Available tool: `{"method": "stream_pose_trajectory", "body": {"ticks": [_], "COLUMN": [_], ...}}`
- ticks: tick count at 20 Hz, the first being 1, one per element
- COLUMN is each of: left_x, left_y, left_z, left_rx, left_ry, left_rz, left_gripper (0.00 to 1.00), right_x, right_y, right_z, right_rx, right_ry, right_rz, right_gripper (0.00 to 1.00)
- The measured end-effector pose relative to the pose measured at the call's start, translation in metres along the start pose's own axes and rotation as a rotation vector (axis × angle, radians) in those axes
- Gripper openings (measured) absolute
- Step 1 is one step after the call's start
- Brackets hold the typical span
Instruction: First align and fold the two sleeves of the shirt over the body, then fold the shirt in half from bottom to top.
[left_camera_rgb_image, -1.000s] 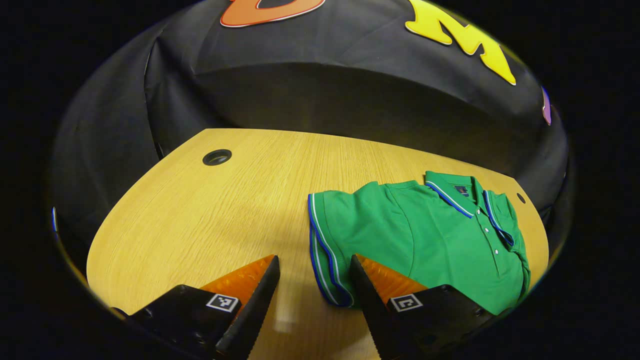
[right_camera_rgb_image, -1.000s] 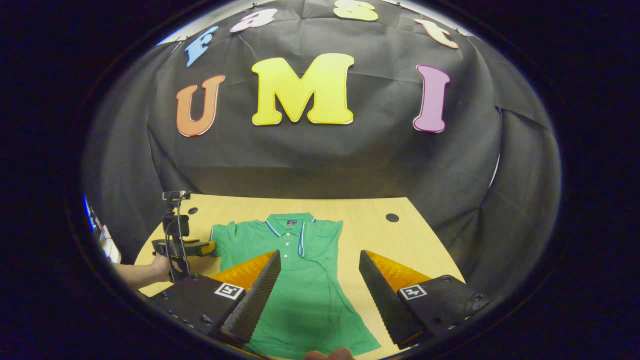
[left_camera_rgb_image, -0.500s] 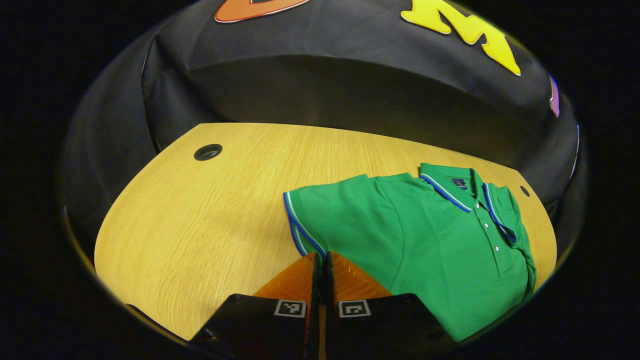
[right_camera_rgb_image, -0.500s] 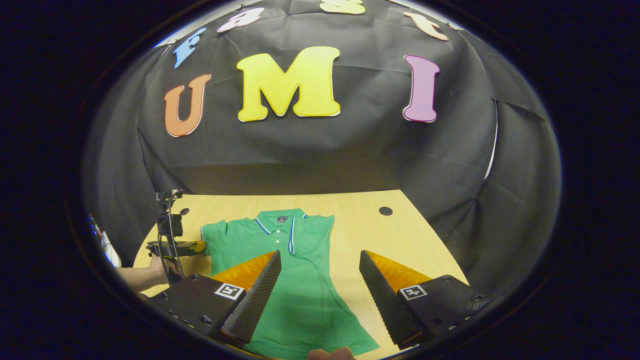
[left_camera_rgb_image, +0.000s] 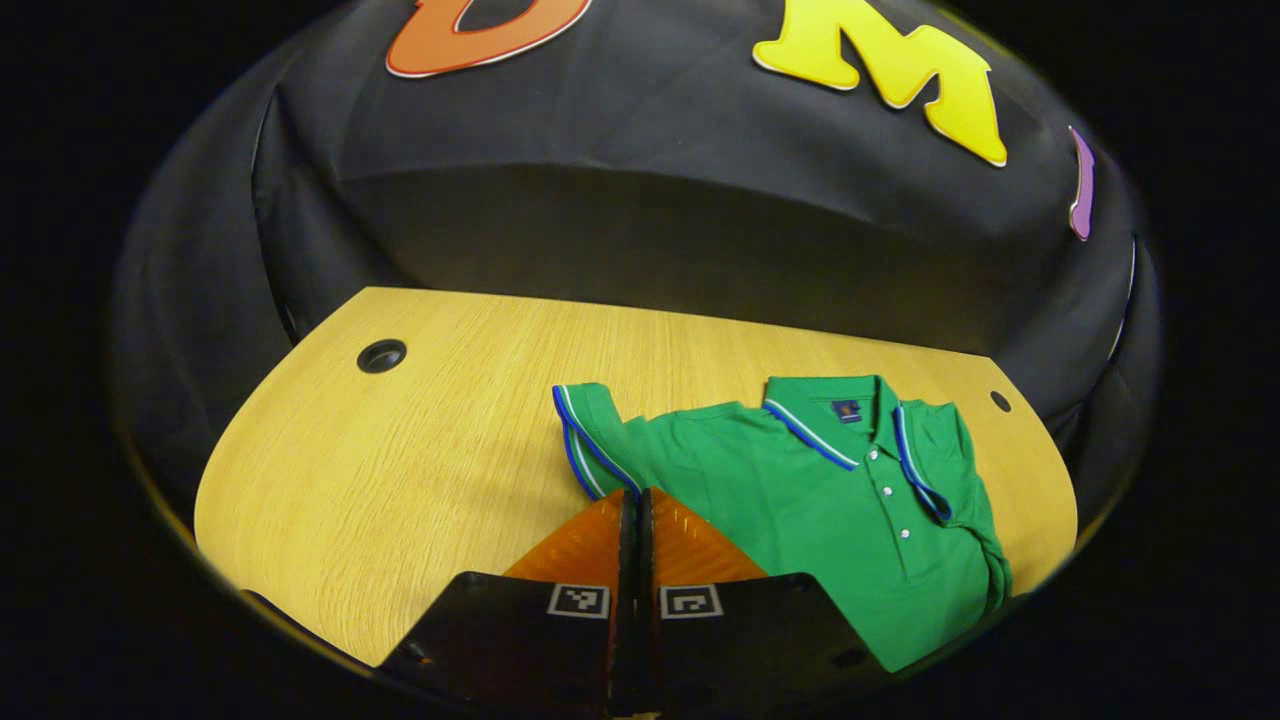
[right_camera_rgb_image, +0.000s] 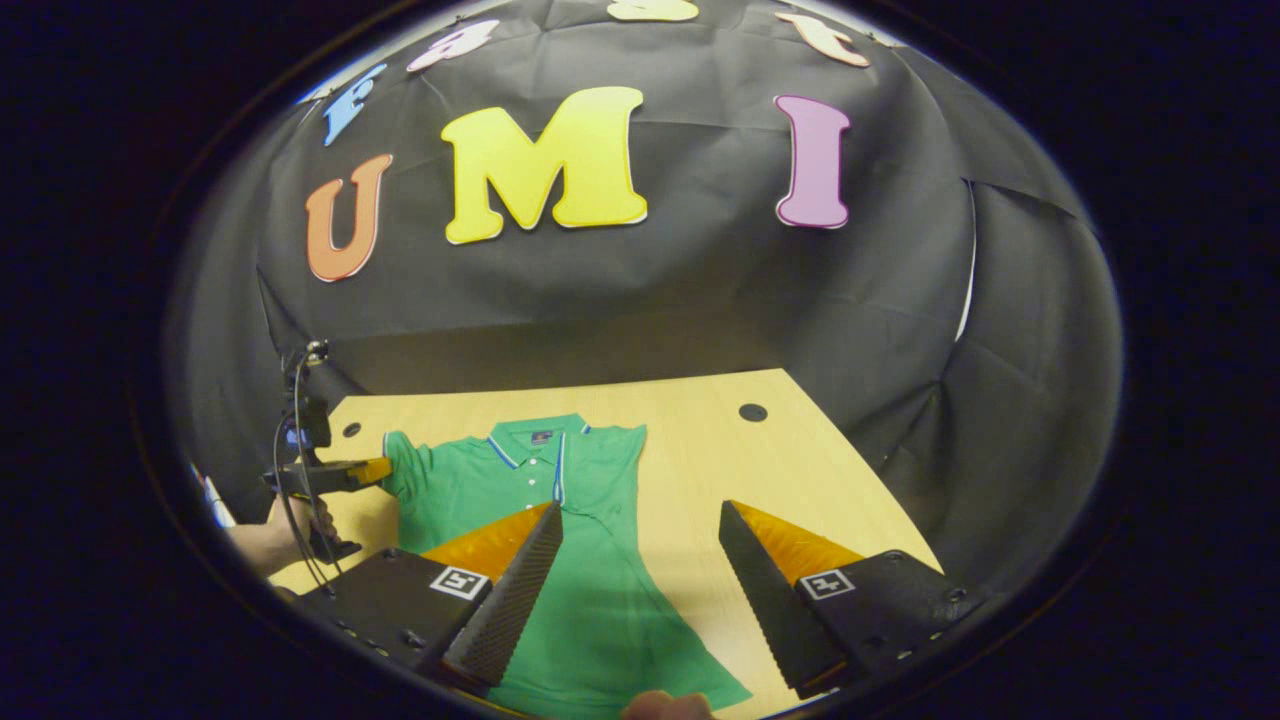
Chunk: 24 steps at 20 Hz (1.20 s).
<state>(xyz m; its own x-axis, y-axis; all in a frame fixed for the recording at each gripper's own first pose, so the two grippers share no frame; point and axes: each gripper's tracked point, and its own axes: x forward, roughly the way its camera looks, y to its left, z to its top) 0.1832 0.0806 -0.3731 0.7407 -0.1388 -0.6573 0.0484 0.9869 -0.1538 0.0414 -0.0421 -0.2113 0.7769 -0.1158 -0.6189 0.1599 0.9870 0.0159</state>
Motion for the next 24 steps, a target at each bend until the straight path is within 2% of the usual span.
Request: {"method": "stream_pose_trajectory", "body": {"ticks": [7, 10, 13, 15, 17, 19, 22, 24], "left_x": [0.003, 0.015, 0.025, 0.026, 0.021, 0.014, -0.004, -0.024], "left_y": [-0.076, -0.113, -0.142, -0.158, -0.167, -0.17, -0.156, -0.148], "left_z": [0.027, 0.022, 0.012, 0.009, 0.012, 0.016, 0.023, 0.029], "left_rx": [0.075, 0.098, 0.099, 0.083, 0.077, 0.078, 0.083, 0.06], "left_ry": [-0.006, 0.01, 0.035, 0.04, 0.021, 0.001, -0.031, -0.061], "left_rz": [-0.042, -0.062, -0.077, -0.099, -0.115, -0.113, -0.055, -0.033], "left_gripper": [0.06, 0.06, 0.07, 0.12, 0.2, 0.51, 1.0, 1.0], "right_x": [-0.015, -0.026, -0.032, -0.032, -0.032, -0.03, -0.026, -0.025], "right_y": [-0.036, -0.06, -0.081, -0.091, -0.093, -0.091, -0.075, -0.059], "right_z": [0.015, 0.012, 0.005, 0.0, -0.001, -0.001, 0.003, 0.006], "right_rx": [0.0, 0.012, 0.024, 0.037, 0.049, 0.04, 0.011, -0.025], "right_ry": [-0.05, -0.056, -0.042, -0.031, -0.028, -0.027, -0.04, -0.062], "right_rz": [-0.025, -0.061, -0.09, -0.101, -0.098, -0.089, -0.037, 0.034], "right_gripper": [0.97, 0.94, 0.96, 0.97, 0.96, 0.96, 0.96, 0.96]}}
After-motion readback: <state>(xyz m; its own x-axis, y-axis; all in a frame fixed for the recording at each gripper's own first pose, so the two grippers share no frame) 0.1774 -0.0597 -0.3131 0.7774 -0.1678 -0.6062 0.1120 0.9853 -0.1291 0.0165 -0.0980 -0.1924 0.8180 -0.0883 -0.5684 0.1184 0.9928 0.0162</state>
